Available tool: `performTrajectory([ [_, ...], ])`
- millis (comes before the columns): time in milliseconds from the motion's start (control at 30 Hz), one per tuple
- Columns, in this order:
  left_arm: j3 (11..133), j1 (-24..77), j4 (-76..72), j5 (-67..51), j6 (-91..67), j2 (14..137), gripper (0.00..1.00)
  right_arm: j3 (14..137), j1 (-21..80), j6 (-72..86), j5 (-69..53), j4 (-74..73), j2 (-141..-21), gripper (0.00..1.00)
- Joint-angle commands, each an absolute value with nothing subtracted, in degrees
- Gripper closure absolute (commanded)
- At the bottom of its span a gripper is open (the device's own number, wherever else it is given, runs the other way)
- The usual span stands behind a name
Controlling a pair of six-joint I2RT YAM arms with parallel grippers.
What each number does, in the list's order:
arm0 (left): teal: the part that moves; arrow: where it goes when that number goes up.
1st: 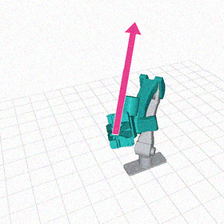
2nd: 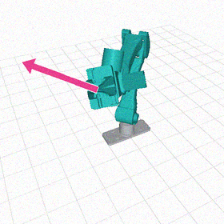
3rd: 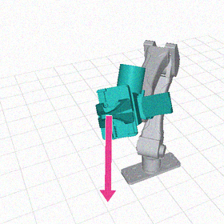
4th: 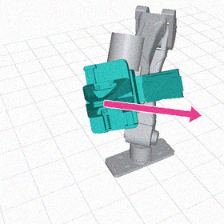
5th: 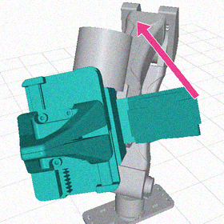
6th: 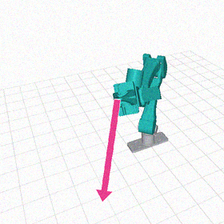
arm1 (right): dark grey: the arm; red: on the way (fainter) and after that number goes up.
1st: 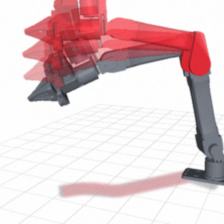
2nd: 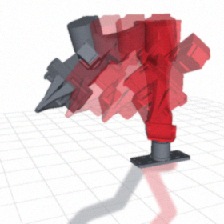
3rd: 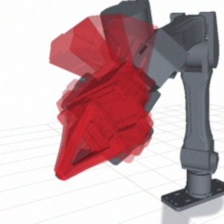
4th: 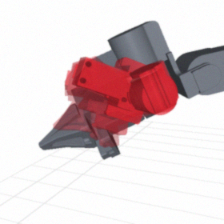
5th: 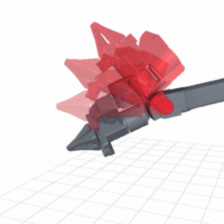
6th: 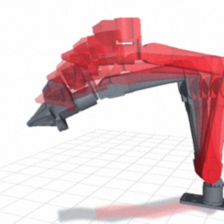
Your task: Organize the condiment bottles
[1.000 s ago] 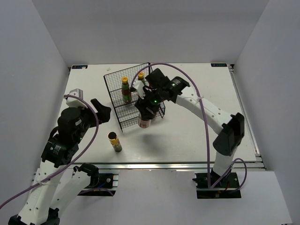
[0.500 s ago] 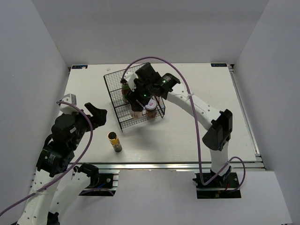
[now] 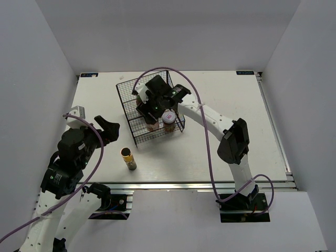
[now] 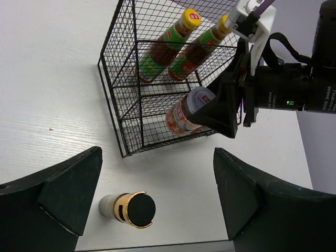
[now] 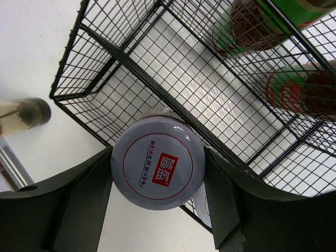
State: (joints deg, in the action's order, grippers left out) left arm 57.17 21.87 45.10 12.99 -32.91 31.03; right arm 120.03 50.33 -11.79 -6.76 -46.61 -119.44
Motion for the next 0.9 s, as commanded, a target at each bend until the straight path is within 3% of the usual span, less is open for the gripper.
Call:
performTrajectory([
  [0,56.6,21.9,45.7,13.8,-33.6,30.4,0.04,123.8,50.5,-11.0,-4.1,-40.7,-118.4,1.0],
  [600,54.9,21.9,44.7,14.2,-33.9,29.9,0.04,117.3,50.6,-8.3,-1.1,-39.9,-120.0,0.99],
  [867,55.1,21.9,44.1,13.9,-33.4,31.0,0.03,117.6,50.7,-7.8,-0.8,-39.6,-122.1,0.67],
])
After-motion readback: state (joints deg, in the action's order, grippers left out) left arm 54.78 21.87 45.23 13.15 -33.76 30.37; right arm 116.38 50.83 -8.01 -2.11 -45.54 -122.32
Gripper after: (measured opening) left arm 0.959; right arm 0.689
